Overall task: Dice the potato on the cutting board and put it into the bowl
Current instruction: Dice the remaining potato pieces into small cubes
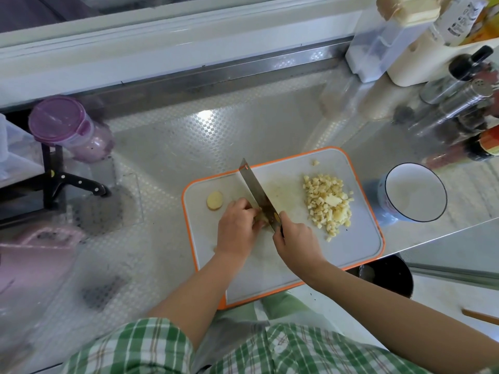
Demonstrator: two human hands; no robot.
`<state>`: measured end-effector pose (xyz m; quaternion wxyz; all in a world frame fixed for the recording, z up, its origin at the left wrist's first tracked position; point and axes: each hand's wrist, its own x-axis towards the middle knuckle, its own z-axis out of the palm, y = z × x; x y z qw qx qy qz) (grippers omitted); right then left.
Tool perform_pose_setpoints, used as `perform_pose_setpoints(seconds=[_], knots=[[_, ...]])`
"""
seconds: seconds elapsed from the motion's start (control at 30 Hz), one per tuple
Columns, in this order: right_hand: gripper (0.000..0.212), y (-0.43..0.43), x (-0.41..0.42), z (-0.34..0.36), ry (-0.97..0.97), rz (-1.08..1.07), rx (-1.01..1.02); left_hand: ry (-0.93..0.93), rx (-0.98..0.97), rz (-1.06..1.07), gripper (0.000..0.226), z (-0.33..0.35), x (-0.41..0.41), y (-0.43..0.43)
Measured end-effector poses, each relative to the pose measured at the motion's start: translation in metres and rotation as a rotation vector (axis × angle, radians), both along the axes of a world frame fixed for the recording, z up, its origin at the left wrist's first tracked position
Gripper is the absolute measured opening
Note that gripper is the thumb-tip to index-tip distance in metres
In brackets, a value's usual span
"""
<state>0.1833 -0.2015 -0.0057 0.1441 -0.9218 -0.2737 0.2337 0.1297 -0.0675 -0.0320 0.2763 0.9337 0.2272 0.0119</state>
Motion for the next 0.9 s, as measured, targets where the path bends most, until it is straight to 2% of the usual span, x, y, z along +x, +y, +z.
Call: perform_pose_setpoints(seconds=[0.23, 0.33, 0.7, 0.9], knots=[[0.016, -0.003, 0.006, 0.010, 0.038, -0.090, 0.181, 0.012, 0.009, 0.007, 0.027, 0.005, -0.002, 0.001], [0.015, -0.004, 0.004, 0.015, 0.036, -0.049, 0.181, 0.003, 0.028, 0.019, 0.031, 0.007, -0.006, 0.002], [0.014, -0.001, -0.004, 0.005, 0.040, -0.006, 0.080, -0.008, 0.033, 0.039, 0.006, 0.001, -0.007, 0.001], [0.012, 0.004, -0.006, -0.003, 0.010, 0.007, 0.035, -0.005, 0.000, 0.026, 0.007, 0.001, -0.006, 0.002]])
